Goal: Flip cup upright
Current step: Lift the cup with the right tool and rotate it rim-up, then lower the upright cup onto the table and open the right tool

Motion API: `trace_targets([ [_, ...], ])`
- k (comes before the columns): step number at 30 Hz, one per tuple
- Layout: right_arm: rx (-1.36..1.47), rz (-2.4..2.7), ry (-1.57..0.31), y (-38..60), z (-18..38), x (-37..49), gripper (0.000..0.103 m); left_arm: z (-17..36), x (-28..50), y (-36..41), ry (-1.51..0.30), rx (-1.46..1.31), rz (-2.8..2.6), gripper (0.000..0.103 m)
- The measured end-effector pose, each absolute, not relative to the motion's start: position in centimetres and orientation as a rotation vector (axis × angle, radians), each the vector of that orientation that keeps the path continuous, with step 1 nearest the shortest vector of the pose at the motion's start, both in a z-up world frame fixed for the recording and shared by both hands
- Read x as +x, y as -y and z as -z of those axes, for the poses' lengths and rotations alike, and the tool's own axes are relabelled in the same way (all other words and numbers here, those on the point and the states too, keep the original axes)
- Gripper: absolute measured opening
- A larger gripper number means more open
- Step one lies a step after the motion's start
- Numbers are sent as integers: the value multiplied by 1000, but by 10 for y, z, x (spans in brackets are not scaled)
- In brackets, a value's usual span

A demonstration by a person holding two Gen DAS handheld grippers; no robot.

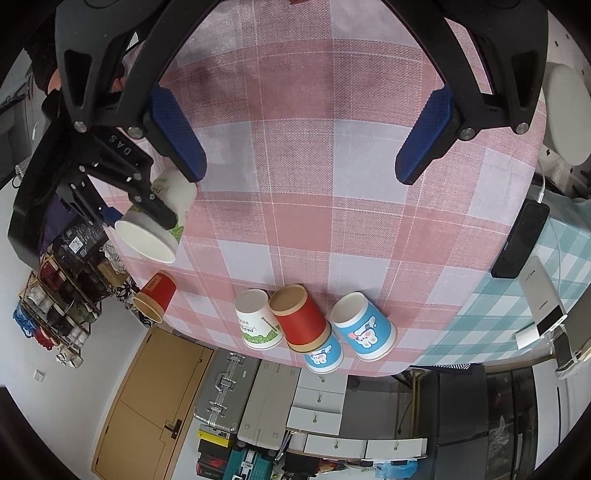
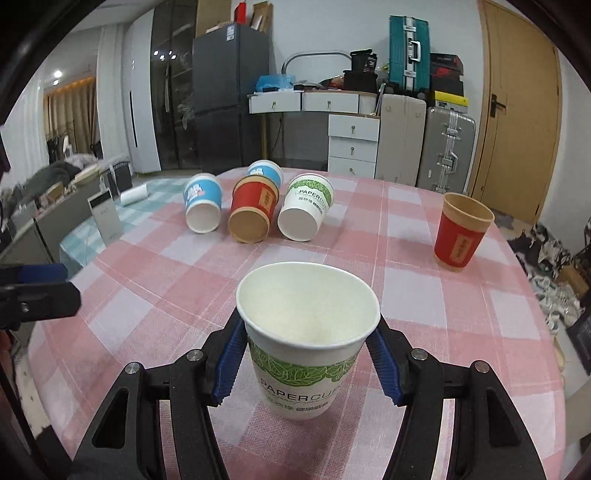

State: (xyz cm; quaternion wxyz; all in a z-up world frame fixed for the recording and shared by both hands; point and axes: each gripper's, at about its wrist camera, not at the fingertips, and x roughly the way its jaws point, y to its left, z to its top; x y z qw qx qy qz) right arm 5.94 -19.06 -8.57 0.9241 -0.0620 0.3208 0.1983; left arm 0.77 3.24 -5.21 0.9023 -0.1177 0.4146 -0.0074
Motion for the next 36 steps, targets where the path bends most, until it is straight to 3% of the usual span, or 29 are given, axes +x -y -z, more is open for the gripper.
trace_targets([
  [18, -132, -467, -711, 196, 87, 41, 67, 49, 0, -27, -858, -227, 13, 102],
  [22, -115, -503, -801, 193, 97, 42, 80, 44, -6, -28, -849, -225, 10, 102],
  [25, -113, -498, -795, 193, 95, 35, 82, 41, -9, -27, -846, -222, 9, 102],
  [27, -109, -496, -779, 196, 90, 27, 90, 37, -12, -26, -843, -215, 6, 102],
  [36, -40, -477, -691, 225, 52, -18, 91, 15, -33, -11, -797, -189, 11, 102],
])
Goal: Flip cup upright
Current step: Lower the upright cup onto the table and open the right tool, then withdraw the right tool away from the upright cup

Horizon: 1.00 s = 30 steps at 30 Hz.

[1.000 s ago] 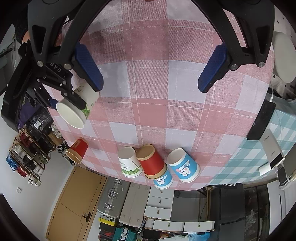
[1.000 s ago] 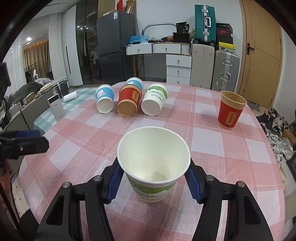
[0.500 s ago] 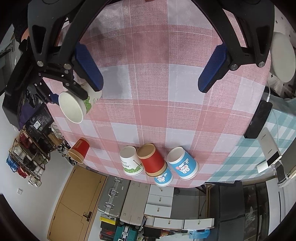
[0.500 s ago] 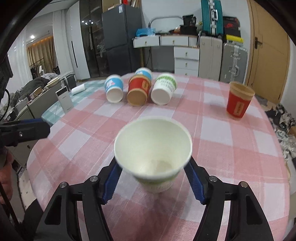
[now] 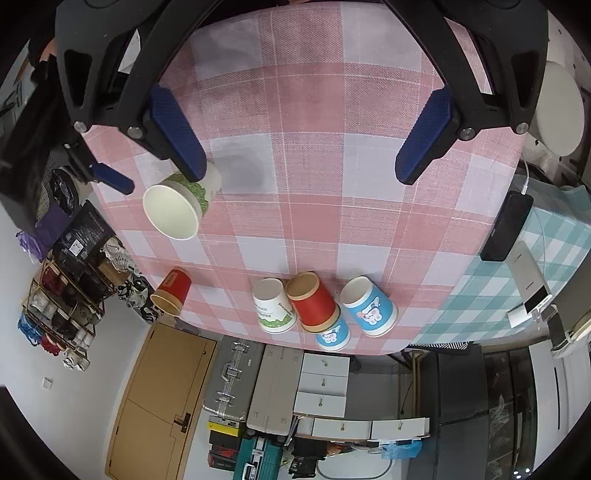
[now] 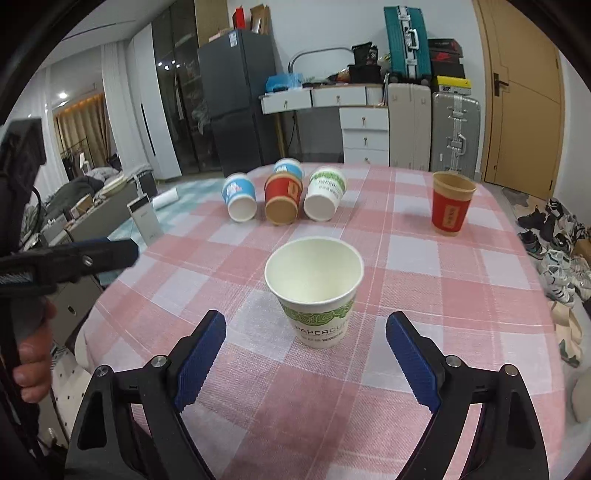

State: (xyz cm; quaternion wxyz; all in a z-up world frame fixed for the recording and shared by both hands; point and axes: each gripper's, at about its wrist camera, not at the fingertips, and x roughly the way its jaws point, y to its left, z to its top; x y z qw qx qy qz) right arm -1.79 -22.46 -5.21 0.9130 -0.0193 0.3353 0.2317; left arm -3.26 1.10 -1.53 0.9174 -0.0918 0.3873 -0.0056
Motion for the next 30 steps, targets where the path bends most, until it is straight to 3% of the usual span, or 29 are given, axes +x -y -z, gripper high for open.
trace_targets([
  [12, 16, -472, -462, 244, -25, -82, 103, -9, -59, 24, -724, -120, 28, 102],
  [30, 31, -477, -419, 244, -36, -109, 103, -28, -84, 37, -659, -97, 28, 102],
])
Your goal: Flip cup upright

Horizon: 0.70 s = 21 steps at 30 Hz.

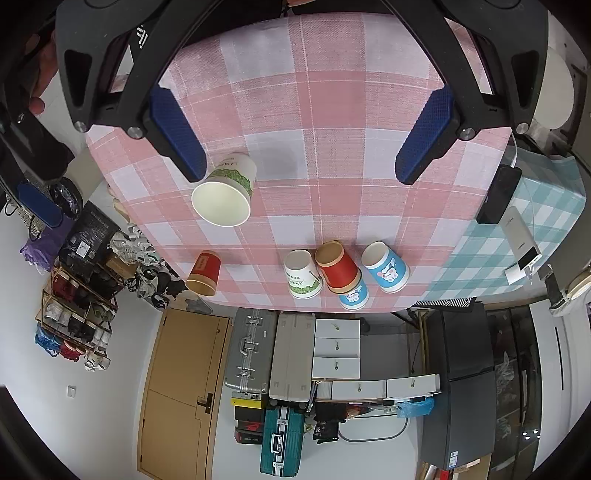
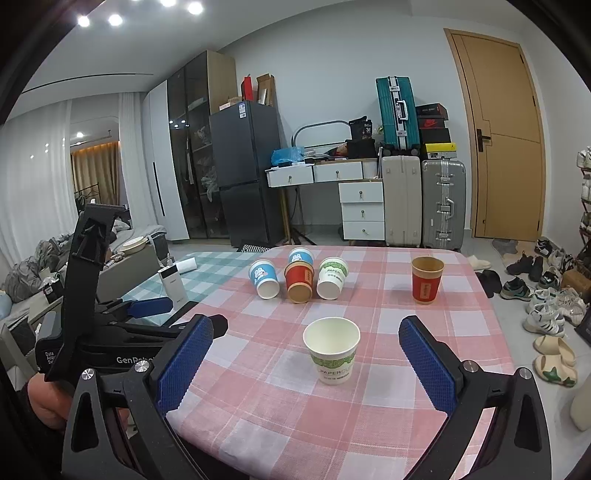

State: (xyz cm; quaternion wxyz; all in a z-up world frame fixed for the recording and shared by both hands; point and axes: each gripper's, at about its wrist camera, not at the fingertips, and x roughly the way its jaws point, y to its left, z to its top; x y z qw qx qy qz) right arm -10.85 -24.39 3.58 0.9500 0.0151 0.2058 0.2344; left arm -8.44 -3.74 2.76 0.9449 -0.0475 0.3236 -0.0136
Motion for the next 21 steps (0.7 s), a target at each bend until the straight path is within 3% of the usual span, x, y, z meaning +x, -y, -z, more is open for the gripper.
trace_targets([
  [21, 42, -453, -435, 245, -31, -107, 103, -30, -82, 42, -645, -85, 26, 102],
])
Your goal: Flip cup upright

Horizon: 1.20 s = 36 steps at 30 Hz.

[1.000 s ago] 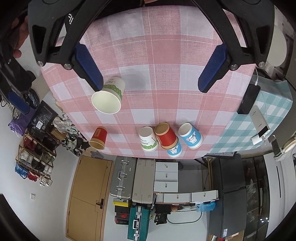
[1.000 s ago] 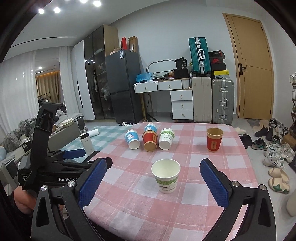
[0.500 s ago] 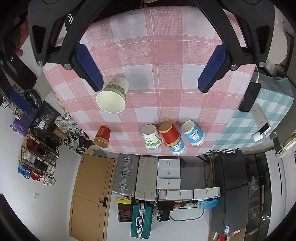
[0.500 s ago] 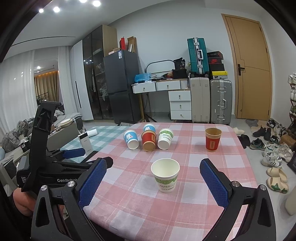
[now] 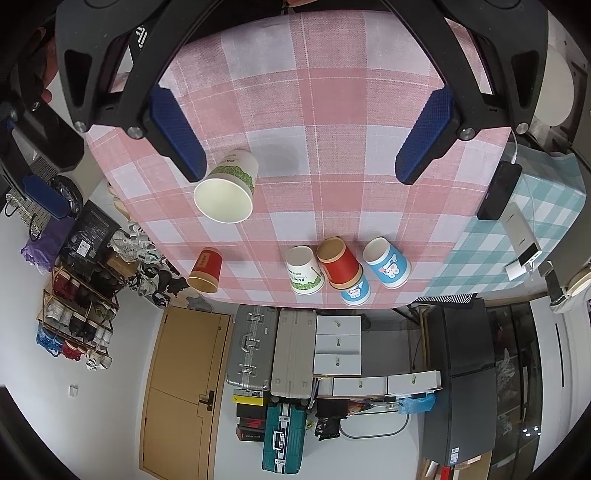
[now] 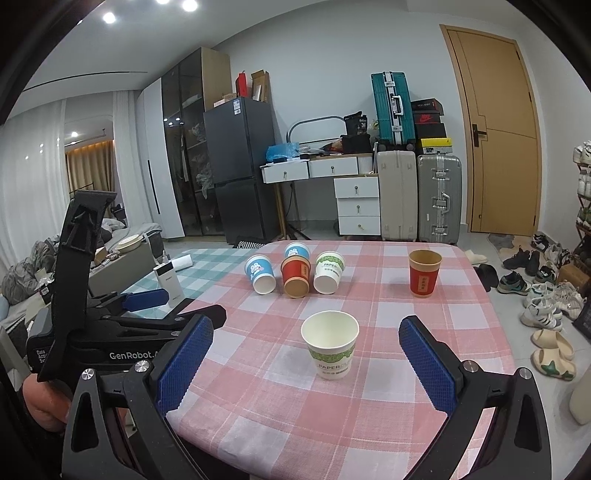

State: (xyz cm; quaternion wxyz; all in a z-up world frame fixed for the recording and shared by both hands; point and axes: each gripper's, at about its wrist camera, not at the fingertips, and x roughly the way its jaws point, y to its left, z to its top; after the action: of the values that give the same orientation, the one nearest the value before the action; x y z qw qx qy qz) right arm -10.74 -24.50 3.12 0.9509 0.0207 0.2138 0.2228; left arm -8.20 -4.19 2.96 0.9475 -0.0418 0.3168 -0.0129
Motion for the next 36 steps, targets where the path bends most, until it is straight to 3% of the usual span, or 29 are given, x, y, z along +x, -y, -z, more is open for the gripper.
trace_targets([
  [36, 73, -447, -414, 254, -37, -107, 103, -26, -76, 39, -646, -87, 7, 102],
])
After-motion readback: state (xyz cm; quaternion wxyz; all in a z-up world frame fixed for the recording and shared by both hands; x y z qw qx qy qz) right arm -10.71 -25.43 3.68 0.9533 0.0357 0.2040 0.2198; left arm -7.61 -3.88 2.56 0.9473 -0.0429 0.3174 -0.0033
